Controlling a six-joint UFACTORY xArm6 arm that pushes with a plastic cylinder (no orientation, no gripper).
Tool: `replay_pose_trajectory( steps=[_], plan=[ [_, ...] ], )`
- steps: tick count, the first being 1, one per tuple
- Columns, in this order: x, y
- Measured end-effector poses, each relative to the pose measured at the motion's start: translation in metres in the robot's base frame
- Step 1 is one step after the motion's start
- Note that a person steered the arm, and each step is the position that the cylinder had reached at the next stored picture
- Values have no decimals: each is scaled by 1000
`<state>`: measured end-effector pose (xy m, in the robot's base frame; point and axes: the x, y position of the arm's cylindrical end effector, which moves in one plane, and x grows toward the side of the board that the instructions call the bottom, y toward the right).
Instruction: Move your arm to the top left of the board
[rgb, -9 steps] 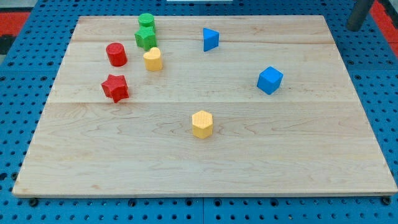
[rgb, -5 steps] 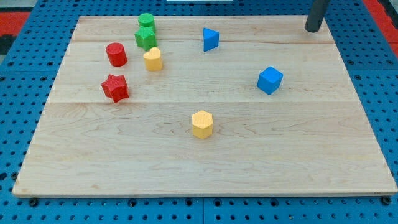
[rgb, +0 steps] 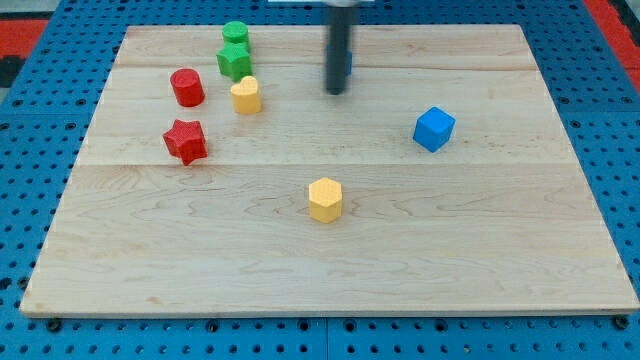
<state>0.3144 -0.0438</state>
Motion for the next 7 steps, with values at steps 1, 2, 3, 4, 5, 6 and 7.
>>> replay_pose_trajectory(
  steps=[1, 2, 3, 4, 5, 6, 7],
  plan=[
    [-29, -52],
    [-58, -48],
    [-60, -46],
    [-58, -53],
    [-22, -111],
    [-5, -176],
    [-24, -219]
  ],
)
